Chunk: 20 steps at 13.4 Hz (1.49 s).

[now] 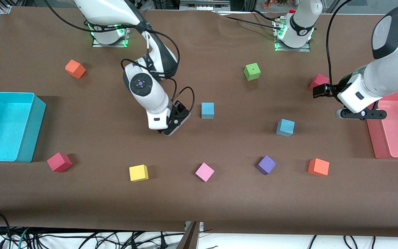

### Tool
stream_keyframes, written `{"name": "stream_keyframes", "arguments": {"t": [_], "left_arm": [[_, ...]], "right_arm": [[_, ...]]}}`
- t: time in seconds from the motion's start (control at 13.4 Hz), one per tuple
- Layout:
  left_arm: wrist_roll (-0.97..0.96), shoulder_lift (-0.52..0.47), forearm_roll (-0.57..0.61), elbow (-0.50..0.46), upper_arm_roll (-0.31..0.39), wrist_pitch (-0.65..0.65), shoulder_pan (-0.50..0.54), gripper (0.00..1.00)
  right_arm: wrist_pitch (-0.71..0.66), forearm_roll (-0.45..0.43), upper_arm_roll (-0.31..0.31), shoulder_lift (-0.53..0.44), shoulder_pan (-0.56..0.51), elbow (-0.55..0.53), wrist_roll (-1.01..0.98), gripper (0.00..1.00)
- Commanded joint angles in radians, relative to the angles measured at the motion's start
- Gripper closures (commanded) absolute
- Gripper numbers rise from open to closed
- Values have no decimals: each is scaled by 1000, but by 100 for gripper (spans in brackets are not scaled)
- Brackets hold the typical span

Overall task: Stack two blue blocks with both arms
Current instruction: 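Move the left gripper down over the second light blue cube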

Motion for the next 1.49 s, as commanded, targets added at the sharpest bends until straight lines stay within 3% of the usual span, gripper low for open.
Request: {"name": "stream_keyframes", "arguments": {"t": [0.0, 0.74, 1.04, 1.41], "left_arm": [[1, -4, 25, -5, -5, -15, 8, 0], [14, 28, 28, -6, -5, 14, -3, 0], [17, 25, 79, -144, -17, 189, -2, 0], [113, 59, 91, -366, -88, 497, -3, 0]], "right_arm": [[136, 28, 22, -63, -2, -140, -72, 0], [572, 42, 105, -40, -4, -344, -178, 0], [625, 40, 109, -43, -14, -369, -297, 0], [628, 37, 111, -37, -27, -369, -375, 0]]}}
